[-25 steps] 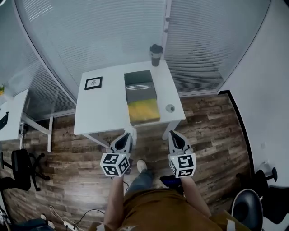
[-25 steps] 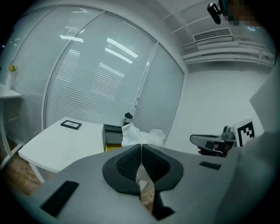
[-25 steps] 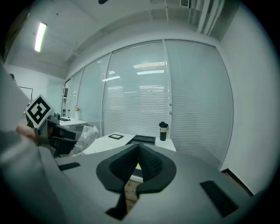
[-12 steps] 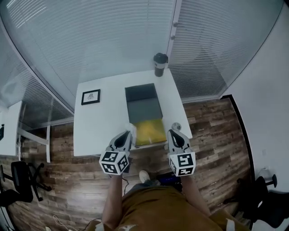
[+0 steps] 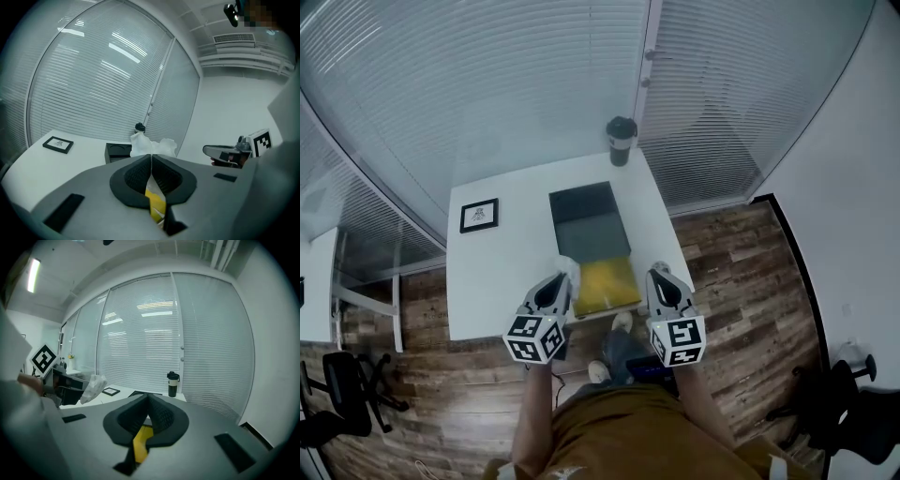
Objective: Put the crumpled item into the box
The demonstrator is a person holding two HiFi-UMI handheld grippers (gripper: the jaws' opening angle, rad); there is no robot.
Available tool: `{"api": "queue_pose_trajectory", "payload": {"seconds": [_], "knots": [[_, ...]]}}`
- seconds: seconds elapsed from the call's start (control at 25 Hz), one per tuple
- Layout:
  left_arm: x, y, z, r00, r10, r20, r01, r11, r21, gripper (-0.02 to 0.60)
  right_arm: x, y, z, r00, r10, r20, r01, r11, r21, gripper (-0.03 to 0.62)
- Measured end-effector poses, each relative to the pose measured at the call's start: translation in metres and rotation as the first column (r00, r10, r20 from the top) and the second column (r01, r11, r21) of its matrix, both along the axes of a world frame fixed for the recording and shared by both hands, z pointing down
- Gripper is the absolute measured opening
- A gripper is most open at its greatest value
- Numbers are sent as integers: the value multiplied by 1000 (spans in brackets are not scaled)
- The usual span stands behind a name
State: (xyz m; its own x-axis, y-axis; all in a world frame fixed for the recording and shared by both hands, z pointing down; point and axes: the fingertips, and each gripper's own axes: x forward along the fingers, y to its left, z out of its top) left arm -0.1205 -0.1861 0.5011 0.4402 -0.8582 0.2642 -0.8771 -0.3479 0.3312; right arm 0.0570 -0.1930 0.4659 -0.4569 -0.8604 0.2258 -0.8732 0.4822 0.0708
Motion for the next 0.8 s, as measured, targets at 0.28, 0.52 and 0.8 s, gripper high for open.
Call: {"api": "queue_pose_trajectory", "payload": {"seconds": [0.28,0.52,0.8], "knots": [[4,-11,3,1000,-6,-6,6,1000,-6,32,7,-4,5,1000,-6,-7,6,1000,-12,12],[13,-13,12,1000,0,1,0,1000,-29,32,12,-7,16,1000,-14,-12,13,999,-40,12],[22,-19,29,999,28,27,-26,997,-75,32,11,-16,36,1000,-22,-19,21,996,-85,11]]}}
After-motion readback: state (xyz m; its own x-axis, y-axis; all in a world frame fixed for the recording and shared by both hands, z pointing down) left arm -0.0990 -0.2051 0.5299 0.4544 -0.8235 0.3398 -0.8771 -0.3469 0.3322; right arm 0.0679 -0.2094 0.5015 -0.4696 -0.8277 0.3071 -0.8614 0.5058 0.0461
